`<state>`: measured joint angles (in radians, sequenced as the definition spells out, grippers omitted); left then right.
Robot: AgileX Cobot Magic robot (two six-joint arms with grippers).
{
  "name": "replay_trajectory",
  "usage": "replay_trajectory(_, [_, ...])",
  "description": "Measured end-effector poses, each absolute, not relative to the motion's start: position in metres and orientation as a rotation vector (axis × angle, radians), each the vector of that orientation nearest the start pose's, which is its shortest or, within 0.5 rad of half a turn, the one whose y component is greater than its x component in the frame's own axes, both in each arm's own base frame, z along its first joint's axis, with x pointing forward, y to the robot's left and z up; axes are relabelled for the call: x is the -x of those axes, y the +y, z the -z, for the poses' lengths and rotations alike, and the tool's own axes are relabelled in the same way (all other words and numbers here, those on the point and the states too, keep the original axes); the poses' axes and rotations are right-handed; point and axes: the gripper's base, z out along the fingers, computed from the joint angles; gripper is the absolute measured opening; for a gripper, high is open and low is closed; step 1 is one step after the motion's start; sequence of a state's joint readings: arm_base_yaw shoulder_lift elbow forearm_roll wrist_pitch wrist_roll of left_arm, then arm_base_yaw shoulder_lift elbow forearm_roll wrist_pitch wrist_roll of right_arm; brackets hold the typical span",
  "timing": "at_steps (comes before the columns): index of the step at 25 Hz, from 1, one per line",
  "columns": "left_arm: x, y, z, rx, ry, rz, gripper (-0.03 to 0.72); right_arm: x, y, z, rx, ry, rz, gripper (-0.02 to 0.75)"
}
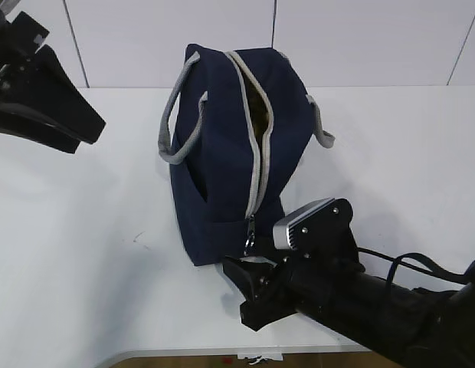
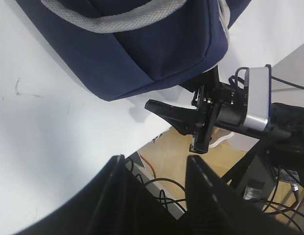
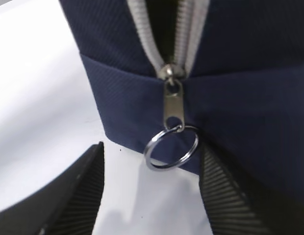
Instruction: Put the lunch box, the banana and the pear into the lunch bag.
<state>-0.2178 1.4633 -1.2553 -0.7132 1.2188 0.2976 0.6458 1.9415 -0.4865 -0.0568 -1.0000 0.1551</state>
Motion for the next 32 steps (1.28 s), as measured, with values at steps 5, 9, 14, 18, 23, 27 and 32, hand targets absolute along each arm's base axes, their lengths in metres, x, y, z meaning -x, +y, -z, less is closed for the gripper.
replay_trajectory(5, [-0.264, -0.116, -0.332, -0.462, 2.689, 0.977, 0.309, -0.229, 0.186, -0.100, 0.620, 1.867, -0.596, 0.473])
replay_trajectory(9, [-0.266, -0.110, -0.331, -0.436, 2.689, 0.969, 0.308, -0.229, 0.186, -0.100, 0.620, 1.857, -0.601, 0.473])
replay_trajectory(14, [-0.265, -0.113, -0.331, -0.449, 2.690, 0.973, 0.307, -0.231, 0.185, -0.101, 0.577, 1.867, -0.583, 0.473])
replay_trajectory(18, [-0.265, -0.113, -0.331, -0.449, 2.690, 0.973, 0.307, -0.227, 0.181, -0.098, 0.569, 1.880, -0.582, 0.473])
replay_trajectory(23, [-0.265, -0.113, -0.331, -0.449, 2.690, 0.973, 0.307, -0.222, 0.170, -0.095, 0.496, 1.906, -0.548, 0.473])
replay_trajectory(27, [-0.265, -0.113, -0.331, -0.449, 2.690, 0.973, 0.307, -0.223, 0.169, -0.095, 0.467, 1.900, -0.543, 0.473])
replay_trajectory(32, [-0.265, -0.113, -0.331, -0.449, 2.690, 0.973, 0.307, -0.228, 0.173, -0.099, 0.460, 1.872, -0.552, 0.473])
